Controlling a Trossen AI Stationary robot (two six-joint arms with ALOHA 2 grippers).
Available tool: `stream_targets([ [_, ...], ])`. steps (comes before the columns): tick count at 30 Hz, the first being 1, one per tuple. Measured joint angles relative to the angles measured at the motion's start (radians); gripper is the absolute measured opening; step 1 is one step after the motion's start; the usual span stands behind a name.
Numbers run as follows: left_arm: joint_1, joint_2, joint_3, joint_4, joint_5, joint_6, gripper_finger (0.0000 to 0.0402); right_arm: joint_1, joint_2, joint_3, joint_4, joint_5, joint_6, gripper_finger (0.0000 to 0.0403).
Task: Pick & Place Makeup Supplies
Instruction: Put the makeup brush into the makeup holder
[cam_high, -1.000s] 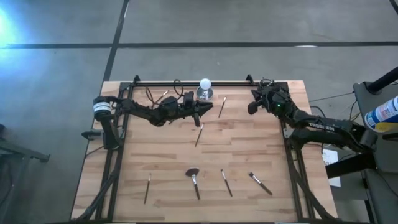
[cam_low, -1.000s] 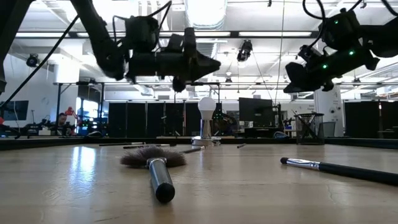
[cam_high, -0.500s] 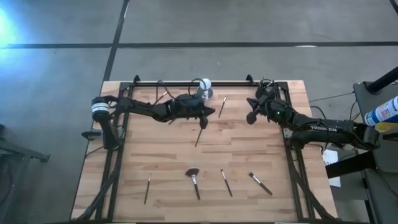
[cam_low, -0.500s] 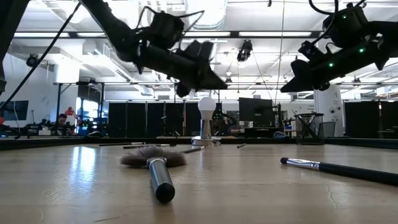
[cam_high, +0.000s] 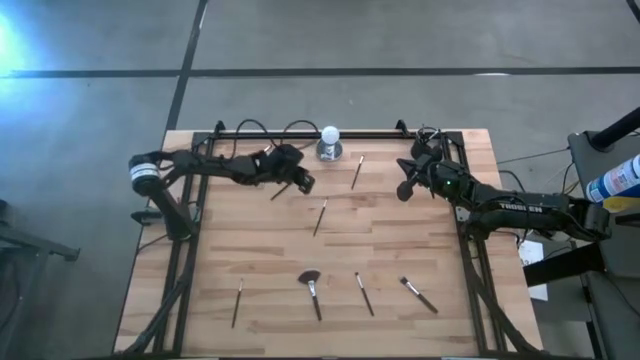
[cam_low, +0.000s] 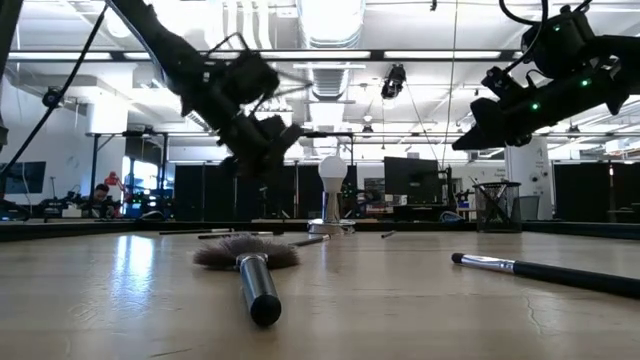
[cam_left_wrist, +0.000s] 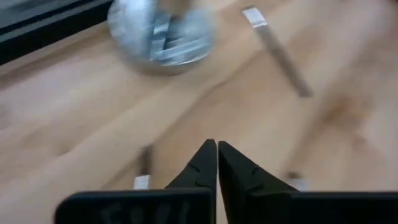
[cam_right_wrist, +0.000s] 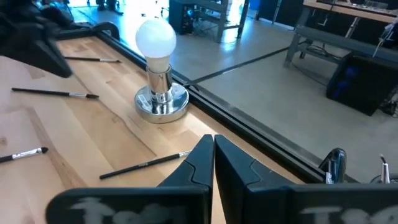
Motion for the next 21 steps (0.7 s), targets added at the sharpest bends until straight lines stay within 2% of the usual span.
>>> stream_targets([
  [5,0.077,0.021,-0.002,-0.050,0.039,0.007,0.0061,0.000,0.000,0.000,0.004,0.000,0.002,0.0008],
  [10,0.085,0.036,0.004,-0.053,0.082,0.039,0.0095,0.000,0.000,0.000,0.009,0.000,0.003,0.0008],
  [21,0.109,0.151,0.061,-0.052,0.042,0.083,0.0103,0.000,0.000,-0.002,0.030,0.000,0.020,0.0008],
])
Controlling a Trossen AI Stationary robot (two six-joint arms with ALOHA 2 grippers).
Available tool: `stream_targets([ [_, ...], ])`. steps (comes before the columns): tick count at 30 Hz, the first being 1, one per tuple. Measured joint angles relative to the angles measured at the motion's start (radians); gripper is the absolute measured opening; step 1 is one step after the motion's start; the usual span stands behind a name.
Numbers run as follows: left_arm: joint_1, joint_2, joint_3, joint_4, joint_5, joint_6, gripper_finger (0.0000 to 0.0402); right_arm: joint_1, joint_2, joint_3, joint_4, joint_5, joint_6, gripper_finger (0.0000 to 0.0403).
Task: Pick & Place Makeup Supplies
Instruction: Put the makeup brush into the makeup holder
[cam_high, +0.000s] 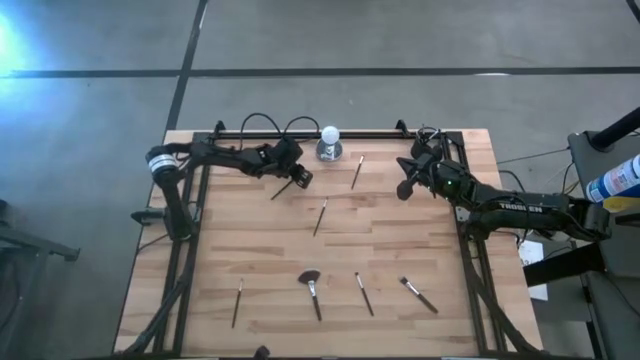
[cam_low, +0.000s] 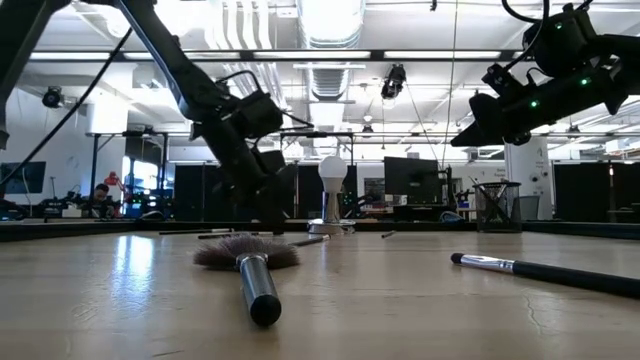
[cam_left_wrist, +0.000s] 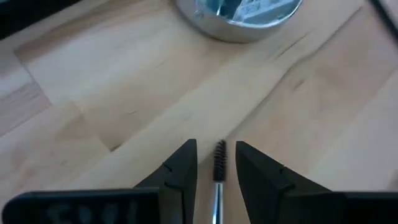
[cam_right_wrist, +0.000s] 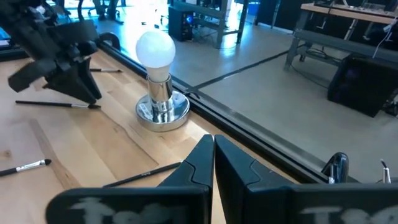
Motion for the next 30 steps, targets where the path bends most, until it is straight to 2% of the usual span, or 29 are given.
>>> stream_targets([
  [8,0.004,0.028,0.000,0.001,-0.004,0.002,0.0082,0.000,0.000,-0.002,0.000,0.000,0.000,0.0008],
  [14,0.005,0.030,0.000,-0.007,-0.010,0.001,0.0011,0.000,0.000,-0.003,0.000,0.000,0.000,0.0008],
  [22,-0.027,-0.007,-0.005,-0.016,-0.049,0.012,0.0001,0.000,0.001,-0.004,0.000,0.000,0.000,0.0008],
  [26,-0.056,-0.078,-0.017,0.073,-0.057,0.012,0.0000,0.000,0.001,-0.010,-0.003,0.000,0.000,0.0008],
  [30,-0.094,-0.135,-0.089,0.279,-0.061,-0.005,0.0000,0.000,0.001,-0.015,-0.003,-0.002,0.003,0.0008],
])
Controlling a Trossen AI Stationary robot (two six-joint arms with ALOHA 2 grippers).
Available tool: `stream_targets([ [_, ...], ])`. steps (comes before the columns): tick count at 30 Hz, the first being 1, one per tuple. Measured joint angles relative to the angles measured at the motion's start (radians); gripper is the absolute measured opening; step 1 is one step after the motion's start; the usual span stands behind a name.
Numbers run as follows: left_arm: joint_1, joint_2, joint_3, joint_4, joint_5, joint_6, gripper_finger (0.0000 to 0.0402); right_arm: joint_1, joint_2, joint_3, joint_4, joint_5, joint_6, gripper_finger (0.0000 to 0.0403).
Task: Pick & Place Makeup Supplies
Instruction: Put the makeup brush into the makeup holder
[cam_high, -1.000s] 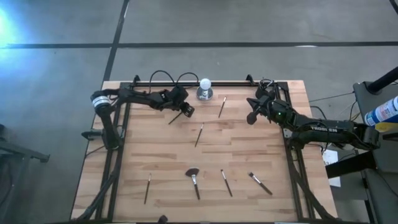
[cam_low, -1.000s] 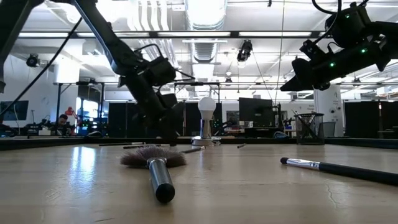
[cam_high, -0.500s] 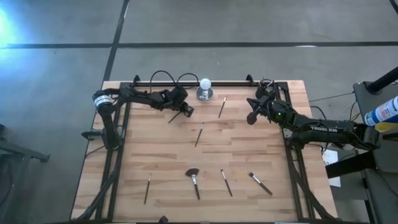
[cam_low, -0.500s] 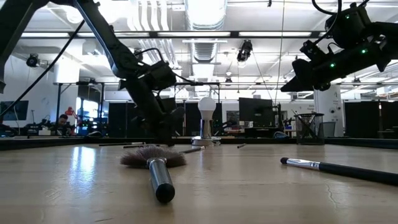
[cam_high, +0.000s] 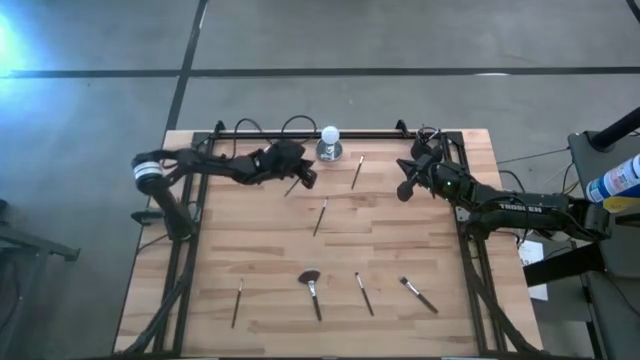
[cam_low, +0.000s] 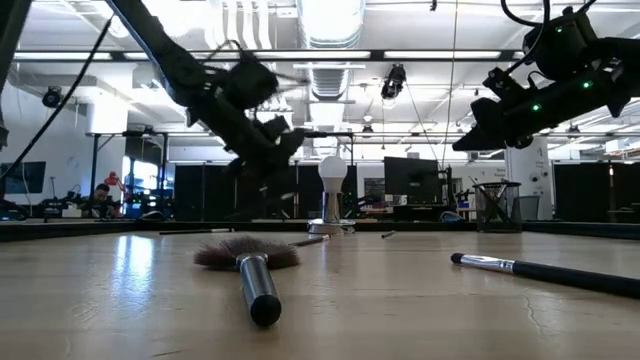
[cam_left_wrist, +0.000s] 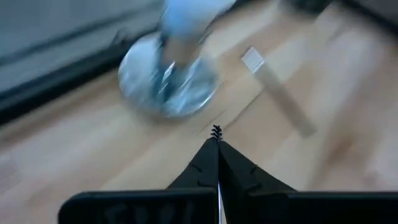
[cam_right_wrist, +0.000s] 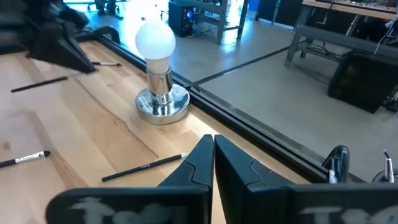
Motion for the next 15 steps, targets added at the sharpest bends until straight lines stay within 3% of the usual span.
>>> stream_targets([
  [2,-0.019,-0.020,-0.051,0.167,0.000,-0.017,0.0000,0.000,0.000,0.000,0.000,-0.041,-0.001,0.0008],
  [6,-0.050,-0.020,-0.158,0.528,0.035,-0.055,0.0000,0.001,0.000,0.000,0.012,-0.232,0.008,0.0009],
  [9,-0.069,-0.006,-0.218,0.770,0.080,-0.063,0.0000,0.000,0.000,0.000,0.049,-0.284,0.082,0.0009],
  [15,-0.090,0.030,-0.258,1.012,0.139,-0.048,0.0000,0.000,0.029,0.000,0.171,-0.406,0.176,0.0021],
])
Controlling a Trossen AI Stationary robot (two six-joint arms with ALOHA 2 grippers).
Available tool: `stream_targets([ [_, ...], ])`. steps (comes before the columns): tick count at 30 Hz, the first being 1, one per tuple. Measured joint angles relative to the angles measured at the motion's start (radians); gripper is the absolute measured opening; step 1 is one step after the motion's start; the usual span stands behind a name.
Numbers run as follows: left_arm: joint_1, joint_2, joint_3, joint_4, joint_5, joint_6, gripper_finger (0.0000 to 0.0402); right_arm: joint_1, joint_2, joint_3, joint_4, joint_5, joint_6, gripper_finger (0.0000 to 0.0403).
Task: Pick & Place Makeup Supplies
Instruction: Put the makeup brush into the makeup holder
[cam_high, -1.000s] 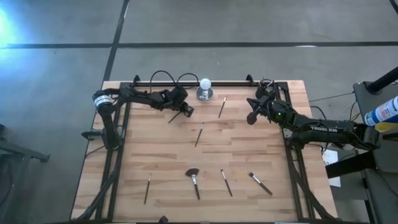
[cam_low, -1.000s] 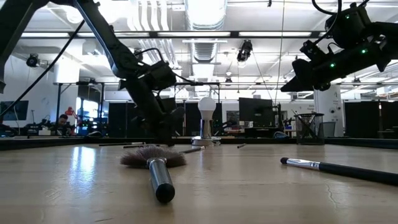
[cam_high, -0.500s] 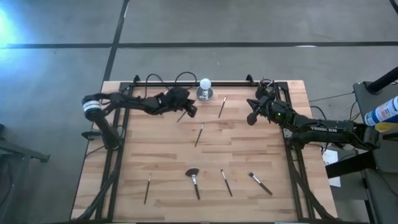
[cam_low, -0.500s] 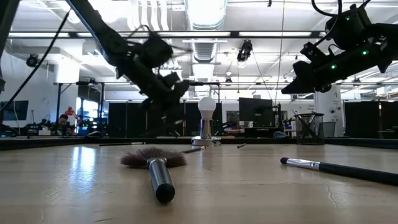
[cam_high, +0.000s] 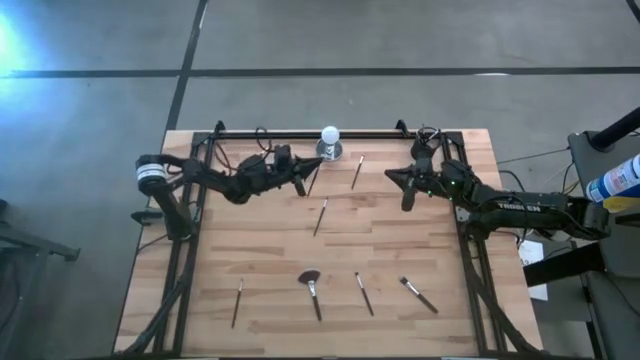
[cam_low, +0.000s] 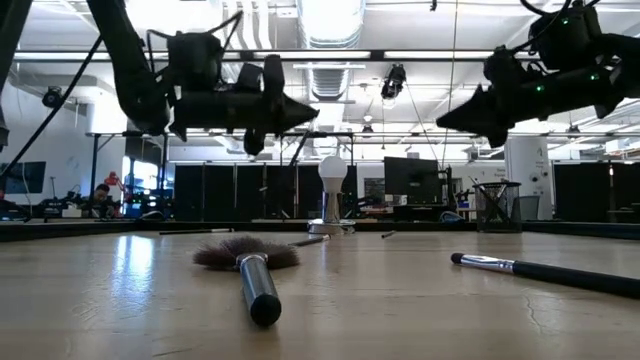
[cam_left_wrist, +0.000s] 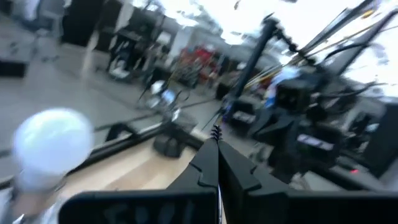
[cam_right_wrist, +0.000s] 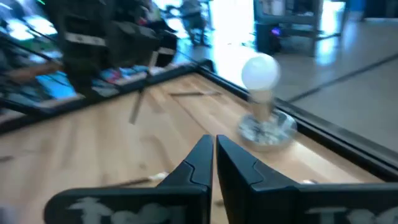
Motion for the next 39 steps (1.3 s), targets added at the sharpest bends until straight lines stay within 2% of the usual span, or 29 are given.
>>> stream_targets([
  [4,-0.023,0.040,0.014,0.084,0.022,0.003,0.0000,0.001,0.075,0.000,0.124,-0.104,0.062,0.0053],
  [12,-0.075,0.116,0.118,0.148,0.059,0.037,0.0000,0.041,0.330,0.060,0.400,-0.152,0.113,0.0119],
  [17,-0.094,0.142,0.180,0.143,0.069,0.064,0.0000,0.074,0.478,0.157,0.465,-0.170,0.116,0.0150],
  [22,-0.098,0.146,0.198,0.138,0.076,0.072,0.0000,0.083,0.567,0.245,0.469,-0.170,0.136,0.0173],
  [27,-0.098,0.146,0.198,0.135,0.078,0.072,0.0000,0.086,0.626,0.307,0.481,-0.222,0.134,0.0180],
  [31,-0.098,0.146,0.198,0.135,0.078,0.073,0.0000,0.085,0.681,0.356,0.481,-0.221,0.131,0.0177],
  [36,-0.098,0.146,0.198,0.135,0.078,0.073,0.0000,0.085,0.753,0.417,0.484,-0.222,0.131,0.0164],
  [39,-0.098,0.146,0.198,0.135,0.077,0.073,0.0000,0.086,0.771,0.430,0.493,-0.226,0.128,0.0143],
])
